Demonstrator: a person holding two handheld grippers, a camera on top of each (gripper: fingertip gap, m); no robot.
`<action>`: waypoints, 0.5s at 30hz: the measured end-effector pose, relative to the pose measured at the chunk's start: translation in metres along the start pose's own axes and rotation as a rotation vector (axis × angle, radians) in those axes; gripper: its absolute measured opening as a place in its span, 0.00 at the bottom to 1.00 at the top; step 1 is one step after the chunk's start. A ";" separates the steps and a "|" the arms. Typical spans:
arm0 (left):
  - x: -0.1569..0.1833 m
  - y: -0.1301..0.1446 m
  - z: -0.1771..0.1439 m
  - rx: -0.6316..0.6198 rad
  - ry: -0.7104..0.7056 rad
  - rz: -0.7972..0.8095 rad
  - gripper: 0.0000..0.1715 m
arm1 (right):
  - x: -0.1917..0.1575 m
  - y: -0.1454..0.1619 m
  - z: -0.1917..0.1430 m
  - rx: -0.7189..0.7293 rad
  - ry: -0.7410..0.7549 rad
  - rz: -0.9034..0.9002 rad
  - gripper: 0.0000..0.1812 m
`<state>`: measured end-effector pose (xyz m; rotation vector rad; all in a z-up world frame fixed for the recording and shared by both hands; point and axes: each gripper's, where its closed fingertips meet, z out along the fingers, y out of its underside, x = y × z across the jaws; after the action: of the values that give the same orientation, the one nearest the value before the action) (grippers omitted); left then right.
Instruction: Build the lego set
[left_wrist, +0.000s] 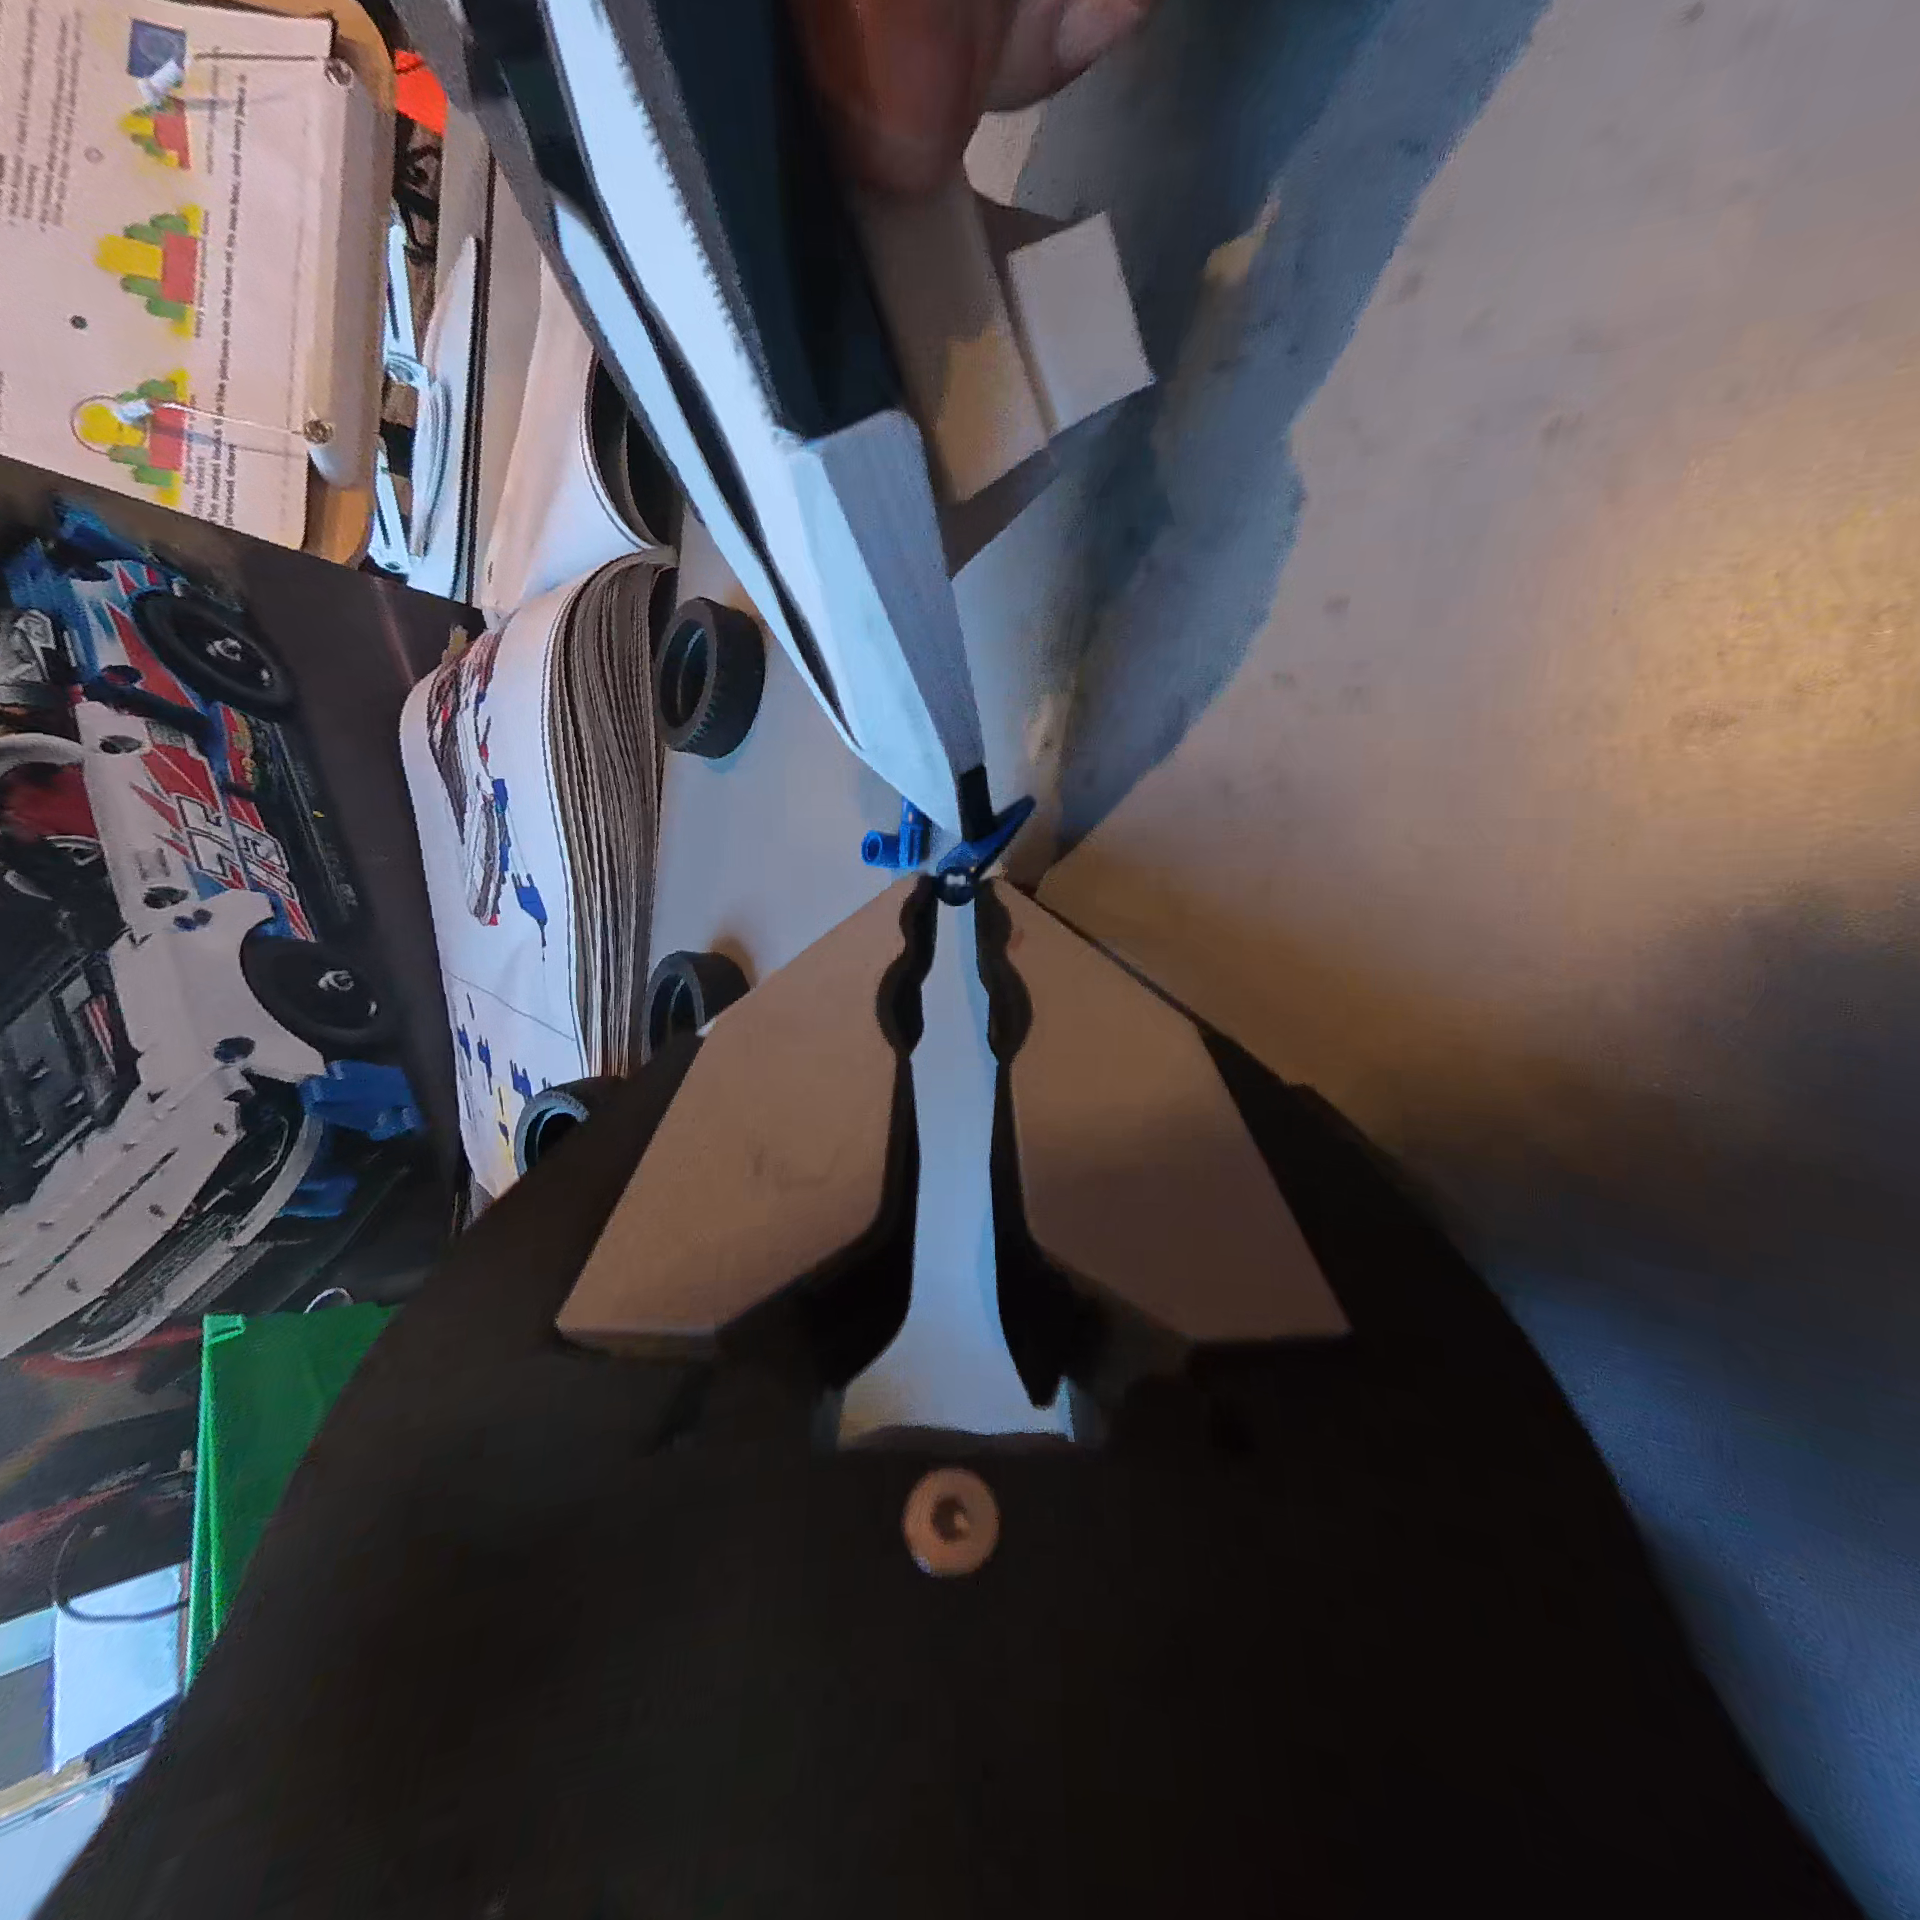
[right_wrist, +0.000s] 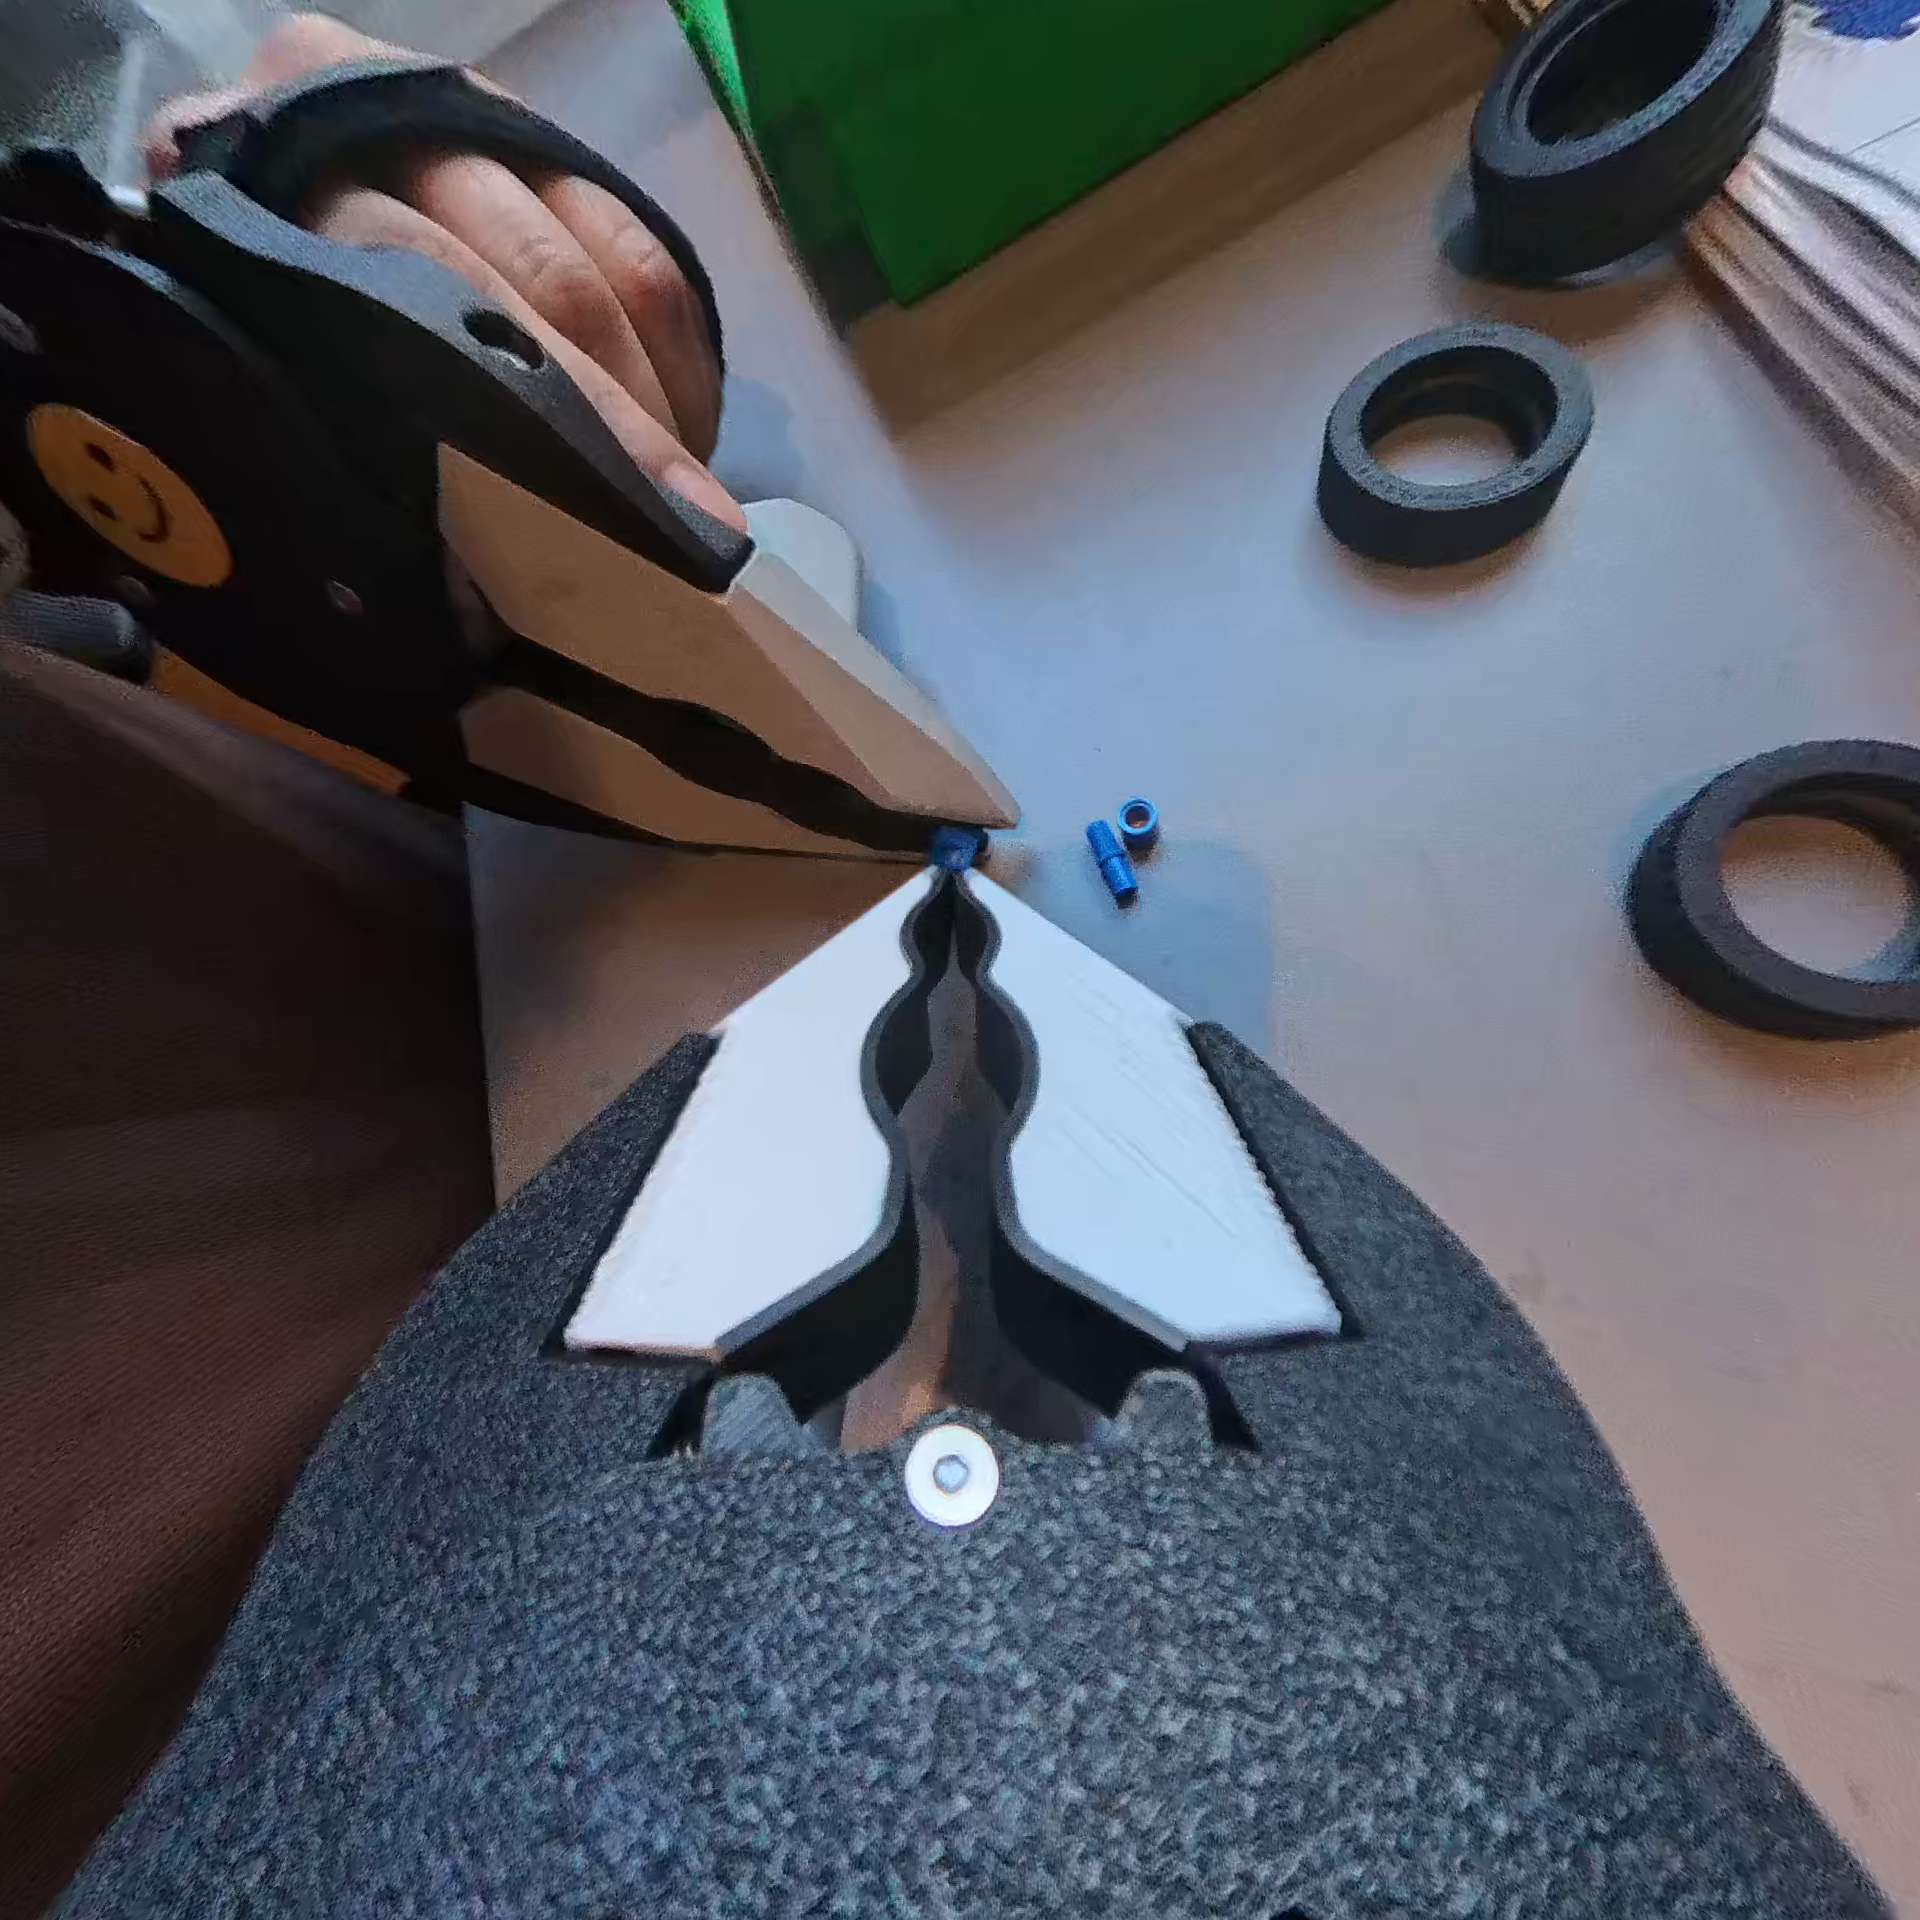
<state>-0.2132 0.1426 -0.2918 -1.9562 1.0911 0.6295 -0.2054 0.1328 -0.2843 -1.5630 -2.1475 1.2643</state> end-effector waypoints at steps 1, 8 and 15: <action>0.000 0.002 -0.001 -0.004 0.003 -0.002 0.02 | 0.001 0.000 0.000 -0.001 0.026 -0.017 0.00; 0.001 0.007 -0.010 0.013 0.024 0.075 0.06 | -0.002 0.003 -0.004 -0.008 0.040 -0.023 0.03; 0.006 0.009 -0.019 0.024 0.222 -0.323 0.14 | 0.016 0.005 -0.025 0.008 0.076 0.016 0.04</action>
<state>-0.2173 0.1212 -0.2887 -2.1571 0.8765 0.2281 -0.1939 0.1592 -0.2775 -1.6011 -2.0855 1.1970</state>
